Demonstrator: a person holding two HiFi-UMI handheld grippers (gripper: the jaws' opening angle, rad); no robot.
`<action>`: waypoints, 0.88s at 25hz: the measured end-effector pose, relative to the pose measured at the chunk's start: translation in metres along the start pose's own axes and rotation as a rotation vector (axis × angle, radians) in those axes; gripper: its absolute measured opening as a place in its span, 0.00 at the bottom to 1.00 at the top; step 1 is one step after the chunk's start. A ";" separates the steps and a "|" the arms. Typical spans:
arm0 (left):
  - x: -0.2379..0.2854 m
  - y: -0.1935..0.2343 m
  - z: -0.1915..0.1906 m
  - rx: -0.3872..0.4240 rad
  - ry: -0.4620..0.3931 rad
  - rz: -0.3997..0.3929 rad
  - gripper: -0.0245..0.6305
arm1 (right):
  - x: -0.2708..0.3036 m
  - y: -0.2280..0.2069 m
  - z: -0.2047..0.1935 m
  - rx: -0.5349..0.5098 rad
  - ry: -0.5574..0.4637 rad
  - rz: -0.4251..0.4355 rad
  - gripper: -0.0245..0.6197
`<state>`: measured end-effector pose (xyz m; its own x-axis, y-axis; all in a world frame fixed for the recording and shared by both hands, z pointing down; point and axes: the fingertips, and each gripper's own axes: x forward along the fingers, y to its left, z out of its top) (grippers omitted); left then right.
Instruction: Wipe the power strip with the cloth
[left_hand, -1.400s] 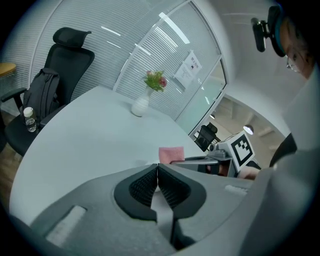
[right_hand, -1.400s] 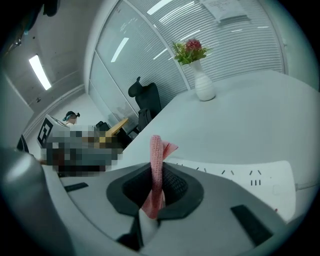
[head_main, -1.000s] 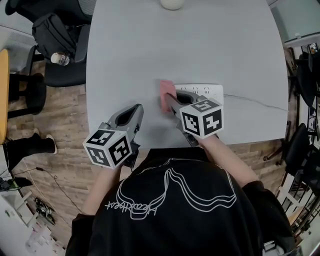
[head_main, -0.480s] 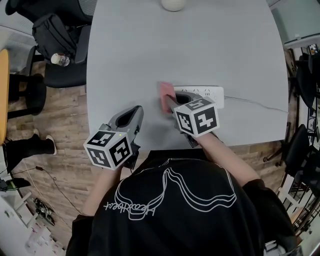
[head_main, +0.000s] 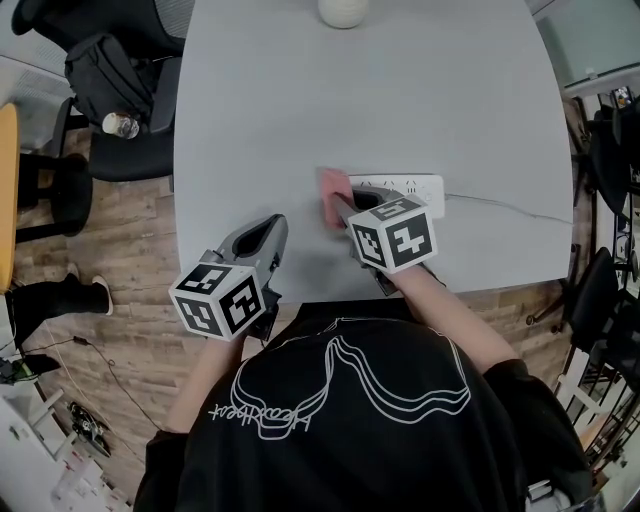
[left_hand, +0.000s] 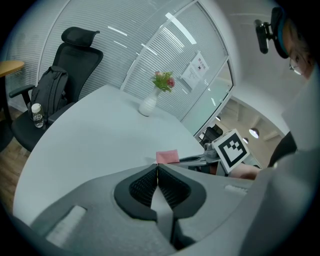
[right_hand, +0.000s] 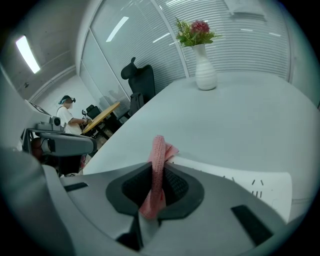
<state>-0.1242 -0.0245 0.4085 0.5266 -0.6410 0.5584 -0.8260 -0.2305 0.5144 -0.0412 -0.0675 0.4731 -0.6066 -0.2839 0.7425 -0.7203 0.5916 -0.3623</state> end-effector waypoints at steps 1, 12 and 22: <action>0.000 0.000 0.000 0.000 0.000 -0.001 0.06 | -0.001 -0.001 -0.001 0.001 0.001 -0.003 0.11; 0.007 -0.010 0.000 0.014 0.009 -0.021 0.06 | -0.015 -0.021 -0.007 0.034 -0.005 -0.043 0.11; 0.019 -0.028 -0.004 0.033 0.038 -0.051 0.06 | -0.037 -0.048 -0.018 0.073 -0.032 -0.091 0.12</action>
<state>-0.0907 -0.0275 0.4072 0.5749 -0.5996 0.5567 -0.8038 -0.2867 0.5212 0.0222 -0.0715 0.4733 -0.5475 -0.3588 0.7560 -0.7947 0.5058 -0.3355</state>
